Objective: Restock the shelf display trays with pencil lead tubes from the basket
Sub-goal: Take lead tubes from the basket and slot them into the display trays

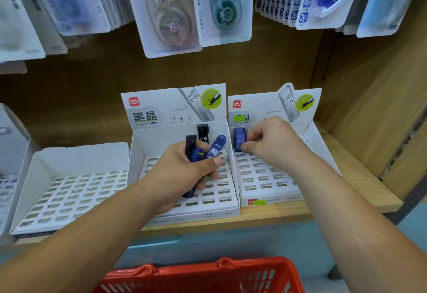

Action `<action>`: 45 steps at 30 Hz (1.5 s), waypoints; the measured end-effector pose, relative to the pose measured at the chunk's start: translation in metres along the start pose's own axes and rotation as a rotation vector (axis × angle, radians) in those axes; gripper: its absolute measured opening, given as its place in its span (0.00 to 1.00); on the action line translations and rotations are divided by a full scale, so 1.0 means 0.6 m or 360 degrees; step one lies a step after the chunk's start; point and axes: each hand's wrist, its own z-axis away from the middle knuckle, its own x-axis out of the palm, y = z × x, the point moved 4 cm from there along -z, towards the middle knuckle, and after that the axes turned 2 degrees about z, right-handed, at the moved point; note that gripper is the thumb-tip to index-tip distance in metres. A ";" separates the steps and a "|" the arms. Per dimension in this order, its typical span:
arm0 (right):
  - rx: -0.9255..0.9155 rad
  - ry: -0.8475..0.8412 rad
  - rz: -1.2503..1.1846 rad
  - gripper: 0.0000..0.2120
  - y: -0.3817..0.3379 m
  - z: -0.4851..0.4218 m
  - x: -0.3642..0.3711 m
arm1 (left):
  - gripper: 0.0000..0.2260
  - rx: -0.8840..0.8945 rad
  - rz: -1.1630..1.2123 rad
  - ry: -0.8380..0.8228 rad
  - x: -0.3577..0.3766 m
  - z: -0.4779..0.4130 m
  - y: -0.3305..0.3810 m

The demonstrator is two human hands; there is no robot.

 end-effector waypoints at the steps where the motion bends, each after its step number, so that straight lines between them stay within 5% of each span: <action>1: 0.0009 -0.0001 -0.0004 0.04 -0.001 0.001 -0.002 | 0.05 0.0001 0.0009 -0.0024 -0.001 0.000 -0.001; 9: -0.0124 0.0148 -0.0520 0.04 -0.016 0.018 -0.043 | 0.05 0.0083 0.0025 -0.0135 0.002 0.008 0.009; 17: -0.0246 -0.0193 -0.1181 0.05 -0.038 0.034 -0.050 | 0.06 0.0230 -0.0074 -0.0175 0.030 0.009 0.051; 23: -0.0166 0.0071 -0.0918 0.02 -0.011 0.030 -0.090 | 0.04 0.0186 -0.0089 0.0058 0.023 -0.004 0.051; 35: -0.0259 -0.0074 -0.1308 0.05 -0.039 0.040 -0.074 | 0.06 0.0224 -0.0089 0.0043 0.026 -0.009 0.059; 45: -0.0413 0.0029 -0.0986 0.04 -0.130 0.020 -0.014 | 0.06 0.0120 -0.0075 0.0374 -0.102 0.037 0.035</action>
